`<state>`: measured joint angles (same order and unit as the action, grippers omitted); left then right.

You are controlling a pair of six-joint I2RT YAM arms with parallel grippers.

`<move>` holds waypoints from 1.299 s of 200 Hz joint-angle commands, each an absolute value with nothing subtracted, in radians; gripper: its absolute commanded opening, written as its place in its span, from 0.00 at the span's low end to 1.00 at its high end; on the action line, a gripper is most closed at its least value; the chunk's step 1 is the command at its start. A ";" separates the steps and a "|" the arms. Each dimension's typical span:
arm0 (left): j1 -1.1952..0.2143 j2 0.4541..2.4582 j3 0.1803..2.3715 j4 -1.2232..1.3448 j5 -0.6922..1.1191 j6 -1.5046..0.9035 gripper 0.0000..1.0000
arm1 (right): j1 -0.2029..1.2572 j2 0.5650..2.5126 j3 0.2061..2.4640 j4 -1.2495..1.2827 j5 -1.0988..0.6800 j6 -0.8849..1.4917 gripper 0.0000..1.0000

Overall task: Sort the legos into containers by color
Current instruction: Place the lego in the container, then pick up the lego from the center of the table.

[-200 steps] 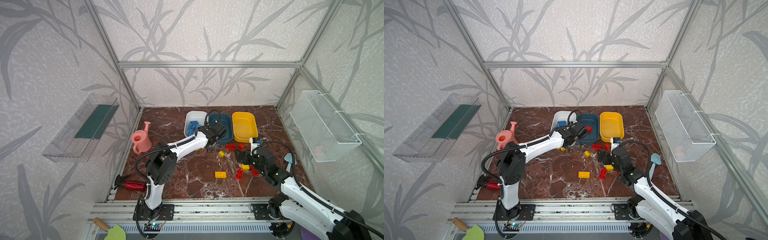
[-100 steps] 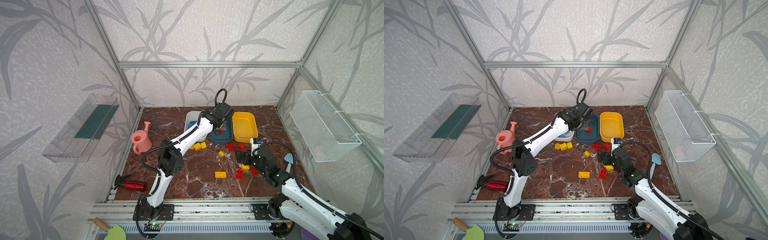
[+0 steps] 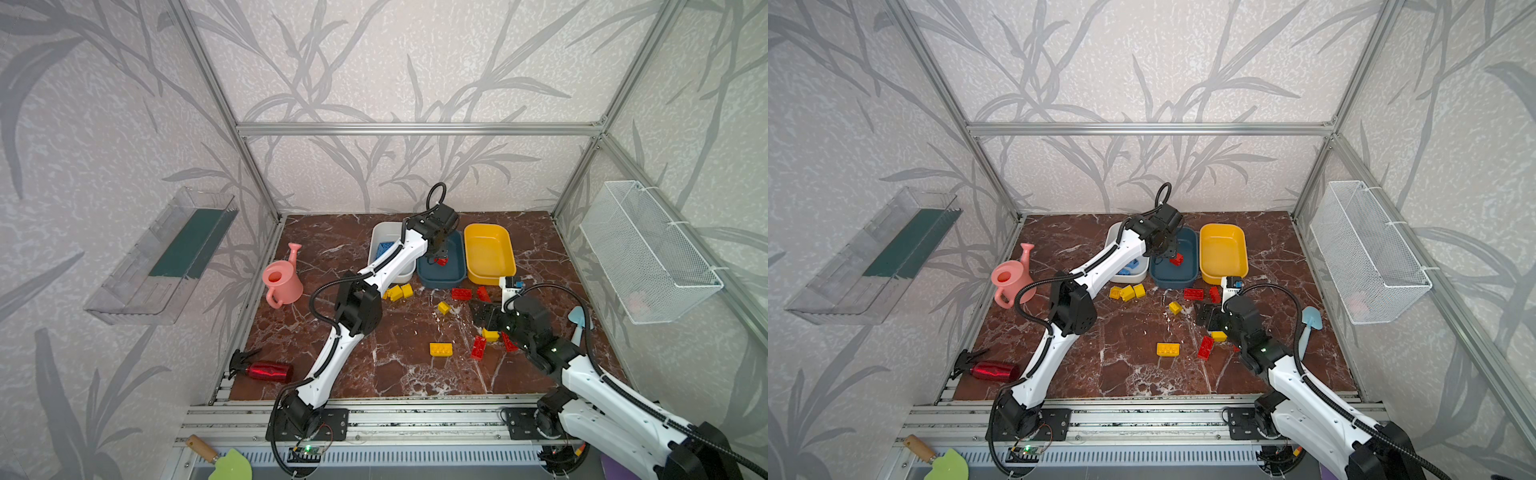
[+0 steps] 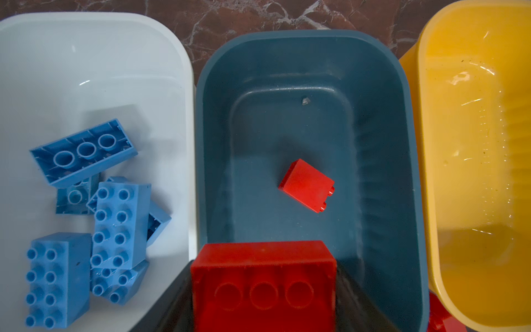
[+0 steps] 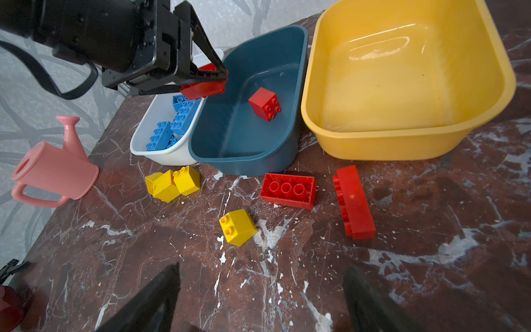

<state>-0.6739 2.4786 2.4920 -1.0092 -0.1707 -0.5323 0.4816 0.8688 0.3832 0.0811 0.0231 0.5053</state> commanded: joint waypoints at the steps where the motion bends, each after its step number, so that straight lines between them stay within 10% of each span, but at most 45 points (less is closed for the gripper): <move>1: -0.667 2.506 2.533 -1.006 -0.139 -0.508 0.62 | 0.488 0.878 0.375 0.115 0.014 0.510 0.89; 137: -0.661 2.346 2.533 -1.078 -0.094 -0.472 0.85 | 0.489 0.860 0.490 -0.063 0.018 0.480 0.90; 260: -0.690 1.565 1.653 -0.845 -0.179 -0.549 0.85 | 0.601 0.909 0.812 -0.582 0.148 0.360 0.90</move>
<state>-0.6922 1.6768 1.7851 -0.8749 -0.1341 -0.5240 0.5598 0.8810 0.7887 -0.4583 0.0822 0.3843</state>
